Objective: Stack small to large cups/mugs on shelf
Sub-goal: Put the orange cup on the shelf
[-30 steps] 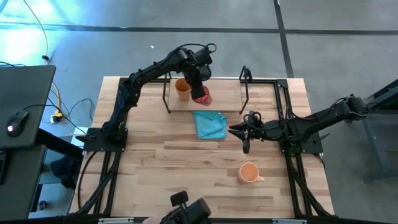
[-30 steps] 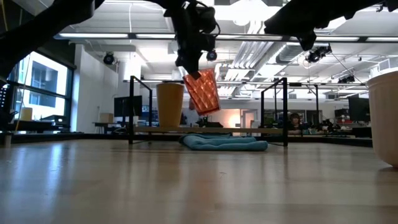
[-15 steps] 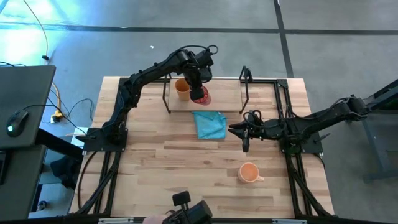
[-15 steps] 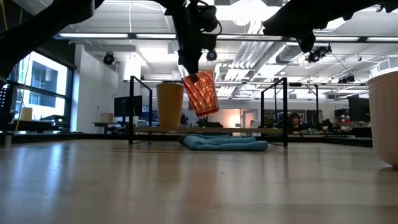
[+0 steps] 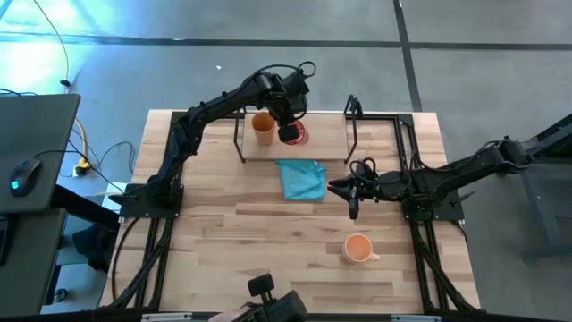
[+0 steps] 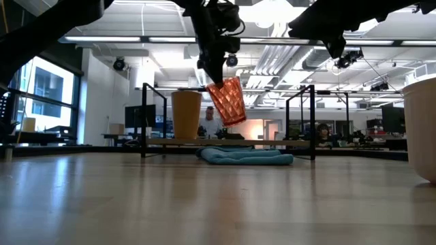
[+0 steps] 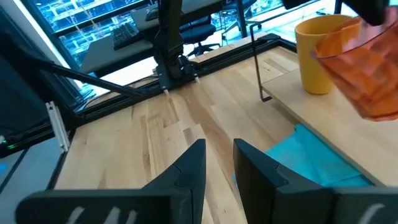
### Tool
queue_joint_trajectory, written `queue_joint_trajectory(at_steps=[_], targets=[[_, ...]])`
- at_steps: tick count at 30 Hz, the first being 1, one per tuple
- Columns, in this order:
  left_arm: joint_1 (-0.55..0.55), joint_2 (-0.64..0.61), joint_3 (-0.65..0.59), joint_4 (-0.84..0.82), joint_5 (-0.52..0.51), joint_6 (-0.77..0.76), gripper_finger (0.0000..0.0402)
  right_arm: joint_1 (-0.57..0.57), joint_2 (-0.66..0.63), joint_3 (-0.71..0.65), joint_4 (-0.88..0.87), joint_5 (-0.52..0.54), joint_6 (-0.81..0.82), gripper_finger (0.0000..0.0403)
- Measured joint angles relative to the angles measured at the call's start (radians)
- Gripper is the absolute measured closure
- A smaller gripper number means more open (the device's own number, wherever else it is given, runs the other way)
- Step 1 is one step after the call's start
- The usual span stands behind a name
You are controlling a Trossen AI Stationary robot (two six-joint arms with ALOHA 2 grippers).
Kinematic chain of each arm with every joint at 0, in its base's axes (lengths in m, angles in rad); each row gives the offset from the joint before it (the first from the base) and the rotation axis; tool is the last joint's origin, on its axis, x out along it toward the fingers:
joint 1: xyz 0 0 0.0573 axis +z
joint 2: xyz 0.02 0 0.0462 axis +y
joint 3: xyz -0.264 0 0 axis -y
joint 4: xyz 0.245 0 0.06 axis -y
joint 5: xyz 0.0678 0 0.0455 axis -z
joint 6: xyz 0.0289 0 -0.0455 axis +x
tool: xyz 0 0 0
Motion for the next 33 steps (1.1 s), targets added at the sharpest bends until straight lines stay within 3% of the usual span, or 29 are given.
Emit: queue_joint_trajectory(at_steps=[5, 10, 15, 33], targets=[[-0.024, -0.034, 0.001, -0.092, 0.097, -0.067, 0.0401, 0.0, 0.0, 0.0, 0.0, -0.054, 0.017, 0.0332], [-0.1, -0.042, 0.001, -0.245, 0.116, -0.069, 0.0401, 0.001, 0.0, 0.0, 0.0, -0.092, 0.016, 0.0332], [-0.192, -0.043, -0.001, -0.237, 0.189, -0.089, 0.0401, 0.0, 0.0, 0.0, 0.0, -0.107, 0.007, 0.0332], [-0.393, -0.033, -0.017, -0.226, 0.207, -0.231, 0.0402, 0.079, 0.0, 0.0, -0.001, -0.156, 0.006, 0.0332]])
